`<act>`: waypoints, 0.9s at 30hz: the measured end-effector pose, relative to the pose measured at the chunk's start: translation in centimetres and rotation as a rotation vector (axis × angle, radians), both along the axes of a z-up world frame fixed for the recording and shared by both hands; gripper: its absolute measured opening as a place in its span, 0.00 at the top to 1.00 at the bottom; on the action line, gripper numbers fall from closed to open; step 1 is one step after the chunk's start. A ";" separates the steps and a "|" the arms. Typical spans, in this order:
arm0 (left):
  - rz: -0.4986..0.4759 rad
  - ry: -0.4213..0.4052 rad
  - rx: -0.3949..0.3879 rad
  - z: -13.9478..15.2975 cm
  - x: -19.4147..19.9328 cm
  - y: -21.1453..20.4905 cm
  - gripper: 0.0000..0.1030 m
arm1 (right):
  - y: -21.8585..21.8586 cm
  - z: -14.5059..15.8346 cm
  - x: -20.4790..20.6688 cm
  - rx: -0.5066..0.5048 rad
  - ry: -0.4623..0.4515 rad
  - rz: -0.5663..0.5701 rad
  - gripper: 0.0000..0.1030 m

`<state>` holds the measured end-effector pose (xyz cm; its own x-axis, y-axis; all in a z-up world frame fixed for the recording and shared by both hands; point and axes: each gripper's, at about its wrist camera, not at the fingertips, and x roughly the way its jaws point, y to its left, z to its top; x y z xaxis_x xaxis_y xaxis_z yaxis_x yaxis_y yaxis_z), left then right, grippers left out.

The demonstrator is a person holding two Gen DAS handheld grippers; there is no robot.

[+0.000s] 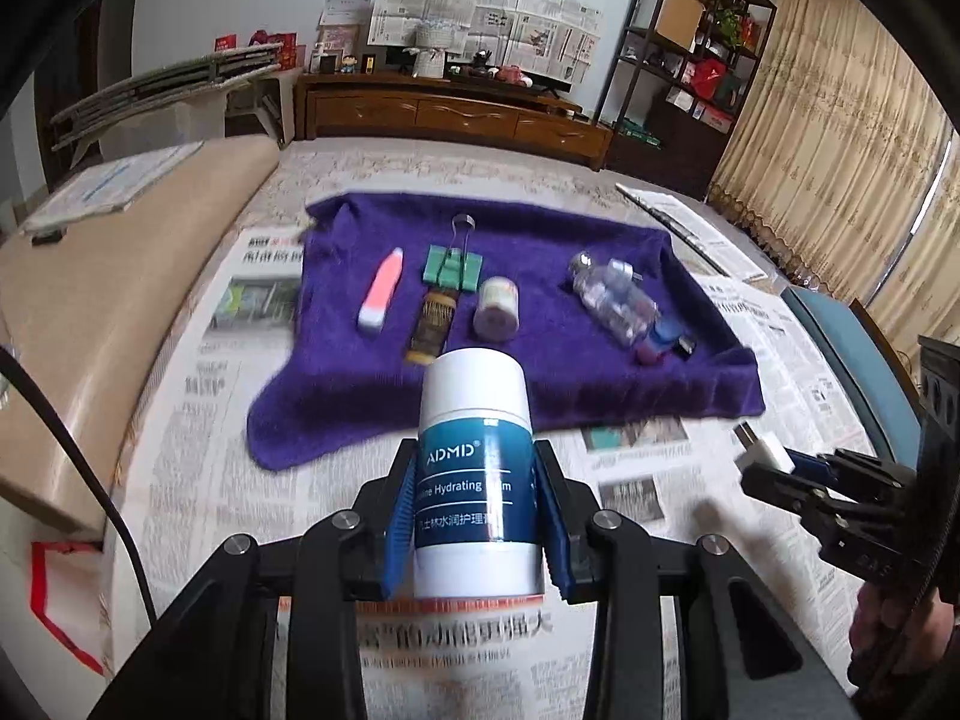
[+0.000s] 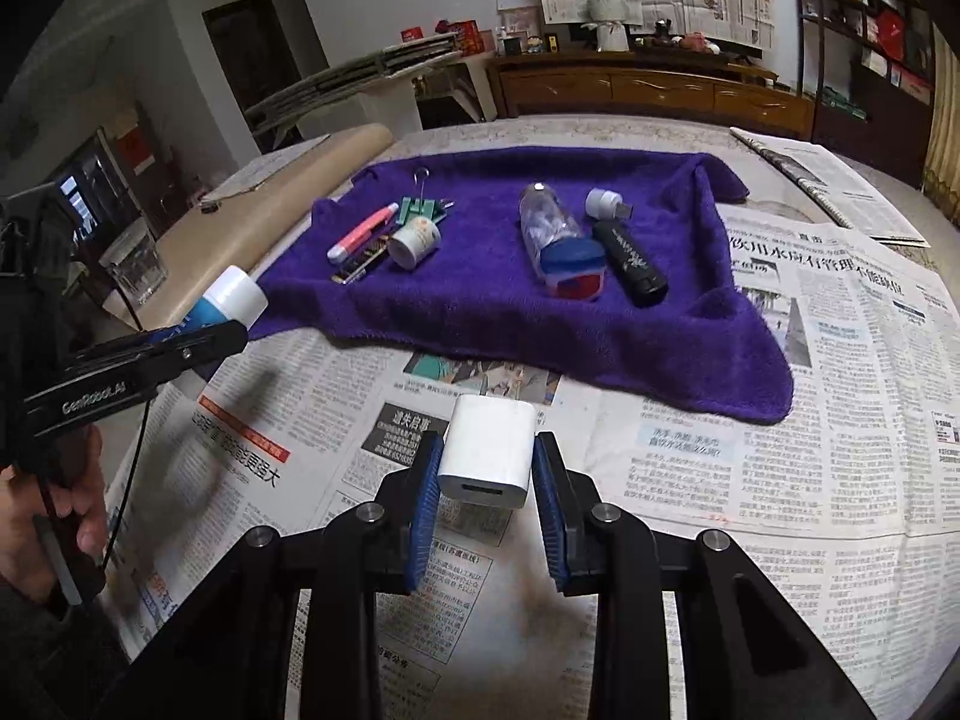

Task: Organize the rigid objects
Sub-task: 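Set the balm stick on the towel with the left gripper while the right sets the charger plug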

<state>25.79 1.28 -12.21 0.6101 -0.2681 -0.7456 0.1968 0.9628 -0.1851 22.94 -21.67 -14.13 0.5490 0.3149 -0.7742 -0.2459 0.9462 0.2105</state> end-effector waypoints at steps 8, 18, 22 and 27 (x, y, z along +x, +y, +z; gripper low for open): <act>-0.054 -0.011 0.003 1.7 4.3 -2.9 0.66 | -2.4 2.5 3.6 -0.005 -0.024 -0.021 0.71; -0.138 0.031 0.031 0.0 10.4 -8.0 0.66 | -4.1 2.6 11.0 -0.044 -0.039 -0.023 0.74; -0.160 0.063 0.072 -1.6 11.8 -9.4 0.66 | -4.9 1.2 12.9 -0.037 -0.023 -0.040 0.74; -0.172 0.073 0.096 -2.3 12.6 -10.2 0.66 | -6.0 0.6 15.2 -0.037 -0.007 -0.062 0.74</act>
<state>38.37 -8.89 -14.54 0.5052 -0.2891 -0.8131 0.3493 0.9301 -0.1138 38.18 -27.71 -13.53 0.5723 0.2512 -0.7806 -0.1878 0.9668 0.1733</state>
